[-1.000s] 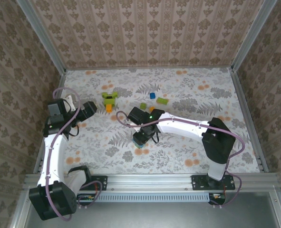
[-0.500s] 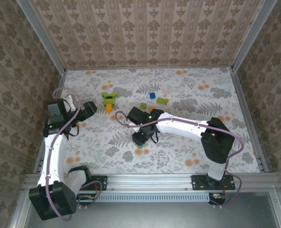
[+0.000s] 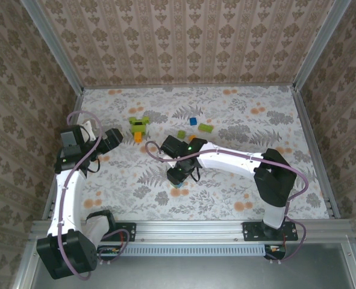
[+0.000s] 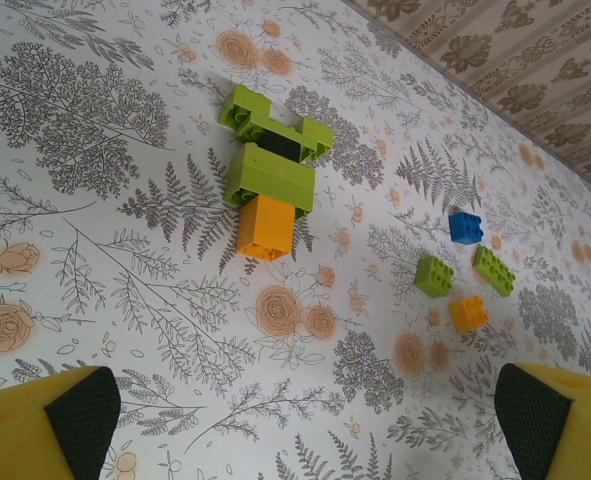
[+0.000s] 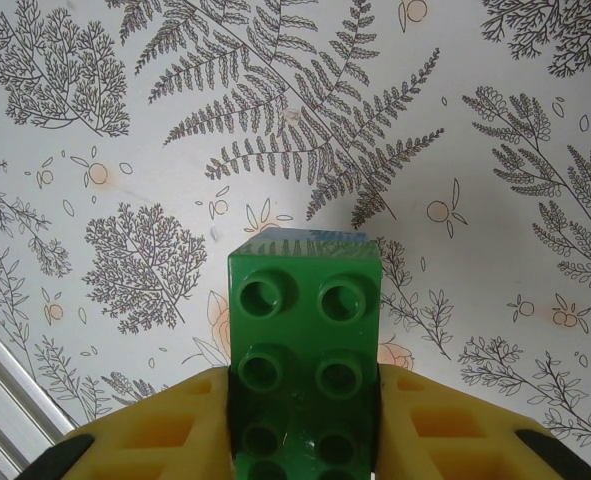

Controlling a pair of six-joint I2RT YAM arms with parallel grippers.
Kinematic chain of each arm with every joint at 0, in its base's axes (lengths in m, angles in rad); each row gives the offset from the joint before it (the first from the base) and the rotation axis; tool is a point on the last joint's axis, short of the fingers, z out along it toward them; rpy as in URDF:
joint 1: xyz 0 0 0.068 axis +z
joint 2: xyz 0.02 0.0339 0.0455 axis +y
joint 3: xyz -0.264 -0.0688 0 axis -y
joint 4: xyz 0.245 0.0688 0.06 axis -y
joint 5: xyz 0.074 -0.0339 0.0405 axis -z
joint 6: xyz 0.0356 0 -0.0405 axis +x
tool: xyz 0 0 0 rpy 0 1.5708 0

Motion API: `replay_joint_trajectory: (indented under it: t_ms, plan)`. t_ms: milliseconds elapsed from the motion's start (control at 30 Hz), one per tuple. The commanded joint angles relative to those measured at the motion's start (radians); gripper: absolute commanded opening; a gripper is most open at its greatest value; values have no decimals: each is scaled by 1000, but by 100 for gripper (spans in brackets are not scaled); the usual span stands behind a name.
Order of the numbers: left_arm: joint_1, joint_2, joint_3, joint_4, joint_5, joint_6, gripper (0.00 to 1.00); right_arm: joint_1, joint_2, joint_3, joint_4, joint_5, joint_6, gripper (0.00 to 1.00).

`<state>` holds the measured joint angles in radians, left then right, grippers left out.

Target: Assemble a carrot with lego

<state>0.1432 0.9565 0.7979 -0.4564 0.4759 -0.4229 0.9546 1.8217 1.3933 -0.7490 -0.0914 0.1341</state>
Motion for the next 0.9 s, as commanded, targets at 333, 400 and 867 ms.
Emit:
replay_joint_trajectory:
  t_ms: [333, 400, 867]
  plan:
    - [-8, 4, -6, 15, 14, 18, 100, 15, 37, -32, -47, -12, 7, 33]
    - [-8, 4, -6, 15, 14, 19, 100, 15, 40, -31, -46, -12, 9, 33]
    - [-10, 4, -6, 16, 15, 18, 100, 15, 63, -86, -56, 23, 18, 32]
